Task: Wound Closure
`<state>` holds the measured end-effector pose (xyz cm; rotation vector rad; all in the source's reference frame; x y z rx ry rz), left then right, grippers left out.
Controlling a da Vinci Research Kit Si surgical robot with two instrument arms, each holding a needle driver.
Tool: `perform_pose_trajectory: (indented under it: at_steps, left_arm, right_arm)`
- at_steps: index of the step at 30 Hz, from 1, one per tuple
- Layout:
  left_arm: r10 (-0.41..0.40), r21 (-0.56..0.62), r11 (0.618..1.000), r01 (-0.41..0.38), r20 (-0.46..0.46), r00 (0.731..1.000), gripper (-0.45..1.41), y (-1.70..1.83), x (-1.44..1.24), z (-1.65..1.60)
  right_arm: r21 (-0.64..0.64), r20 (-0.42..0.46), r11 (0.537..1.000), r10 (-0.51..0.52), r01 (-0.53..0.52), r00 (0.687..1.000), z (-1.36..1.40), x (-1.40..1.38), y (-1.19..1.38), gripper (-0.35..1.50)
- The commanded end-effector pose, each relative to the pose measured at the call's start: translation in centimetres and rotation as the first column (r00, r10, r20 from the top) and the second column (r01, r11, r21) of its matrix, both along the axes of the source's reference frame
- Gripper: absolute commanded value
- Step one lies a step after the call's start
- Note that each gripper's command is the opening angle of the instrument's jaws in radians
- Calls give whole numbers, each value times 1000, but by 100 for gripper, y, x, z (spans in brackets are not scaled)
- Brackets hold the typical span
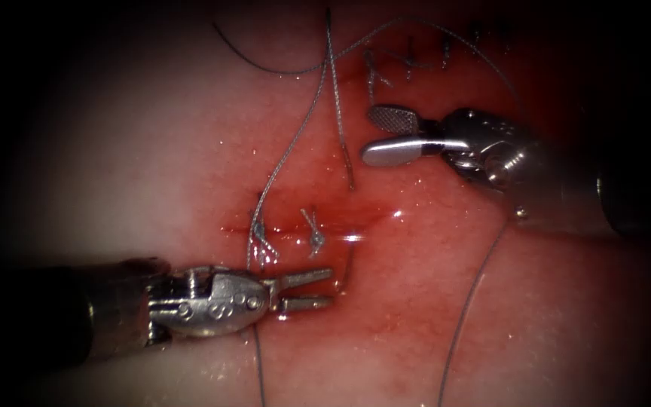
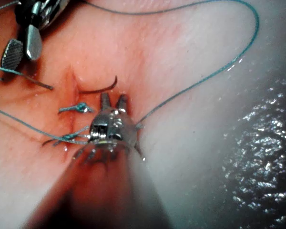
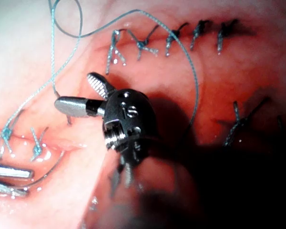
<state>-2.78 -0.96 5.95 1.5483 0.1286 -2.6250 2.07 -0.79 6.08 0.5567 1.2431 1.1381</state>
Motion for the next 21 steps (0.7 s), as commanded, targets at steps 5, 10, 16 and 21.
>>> perform_pose_trajectory:
  at_steps: [5,10,16,21]
  left_arm:
    - [17,-8,1000,-17,11,1000,48,2,-13,9]
    - [8,-14,1000,-8,2,1000,59,12,-16,13]
    - [-22,-25,999,22,-4,1000,59,23,-18,13]
    - [-32,-26,999,32,-2,999,59,27,-28,10]
  right_arm:
    - [-6,1,1000,0,0,1000,11,9,-8,125]
    - [-10,13,1000,1,-1,1000,14,14,-12,121]
    - [-14,45,999,-47,48,998,27,28,-25,118]
    - [-19,55,998,-54,55,997,35,29,-27,118]
